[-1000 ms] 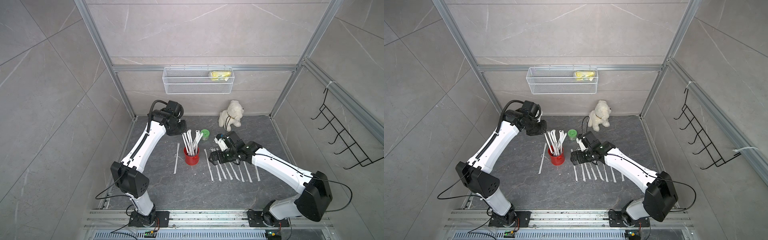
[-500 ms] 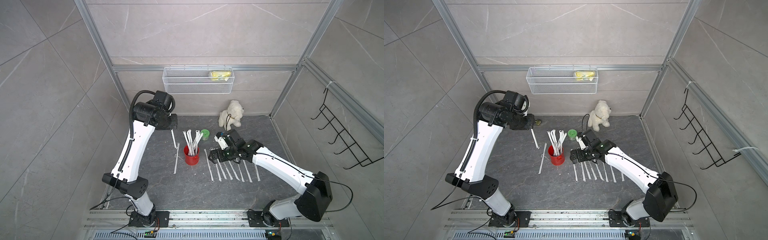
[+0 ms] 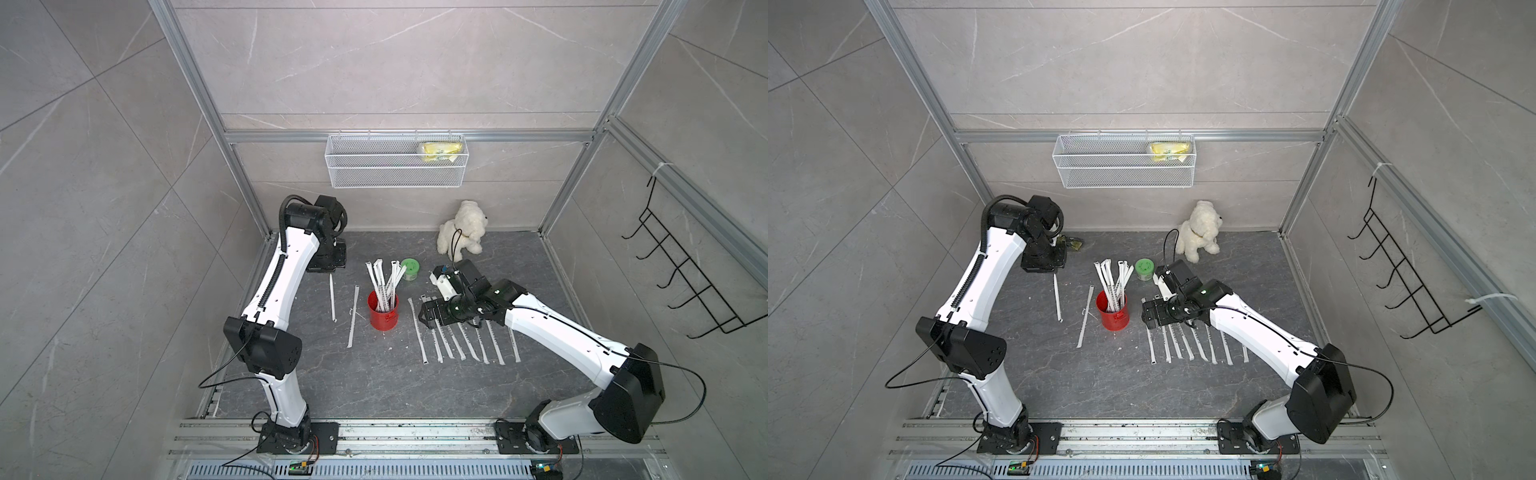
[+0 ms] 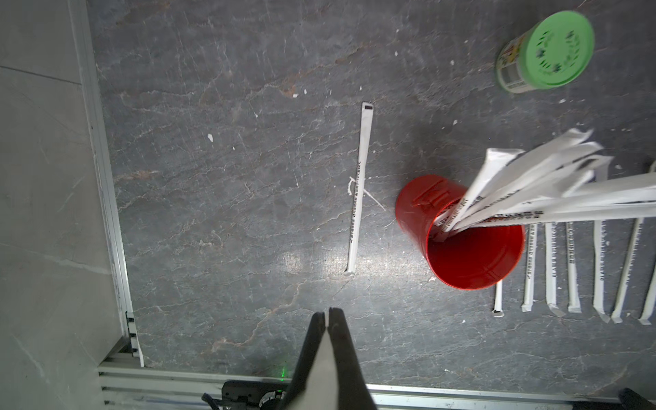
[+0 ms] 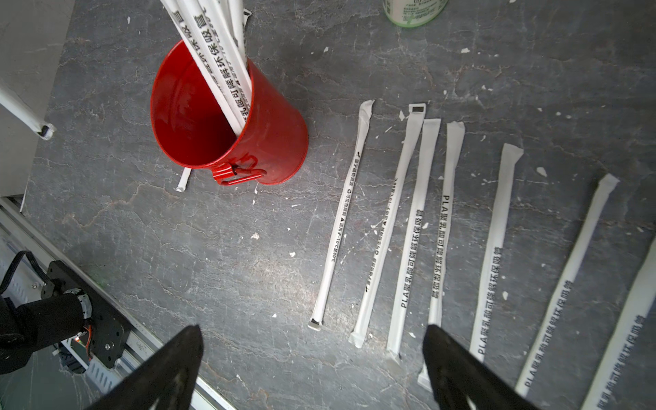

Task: Take the straws out of the storage container
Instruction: Place the straw at the center of the board.

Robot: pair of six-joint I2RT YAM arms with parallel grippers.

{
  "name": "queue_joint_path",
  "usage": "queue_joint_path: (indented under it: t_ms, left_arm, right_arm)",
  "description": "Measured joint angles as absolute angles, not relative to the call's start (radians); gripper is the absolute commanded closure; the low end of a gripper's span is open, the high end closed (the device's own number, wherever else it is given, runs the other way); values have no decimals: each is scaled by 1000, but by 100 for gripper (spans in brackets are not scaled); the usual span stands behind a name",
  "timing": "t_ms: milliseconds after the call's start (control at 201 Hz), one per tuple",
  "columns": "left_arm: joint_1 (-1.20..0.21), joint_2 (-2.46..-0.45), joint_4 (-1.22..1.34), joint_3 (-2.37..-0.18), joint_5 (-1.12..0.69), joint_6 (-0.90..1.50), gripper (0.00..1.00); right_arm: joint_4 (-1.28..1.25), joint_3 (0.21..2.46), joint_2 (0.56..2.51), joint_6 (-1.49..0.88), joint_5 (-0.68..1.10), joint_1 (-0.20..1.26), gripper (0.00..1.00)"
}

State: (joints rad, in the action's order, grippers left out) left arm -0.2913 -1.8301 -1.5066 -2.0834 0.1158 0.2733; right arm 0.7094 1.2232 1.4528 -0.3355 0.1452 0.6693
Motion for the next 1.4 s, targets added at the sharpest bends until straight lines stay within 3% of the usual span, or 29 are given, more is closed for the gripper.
queue_joint_path:
  t_ms: [1404]
  left_arm:
    - [-241, -2225, -1433, -1998, -28, 214, 96]
  right_arm:
    - [737, 1202, 1458, -317, 116, 669, 0]
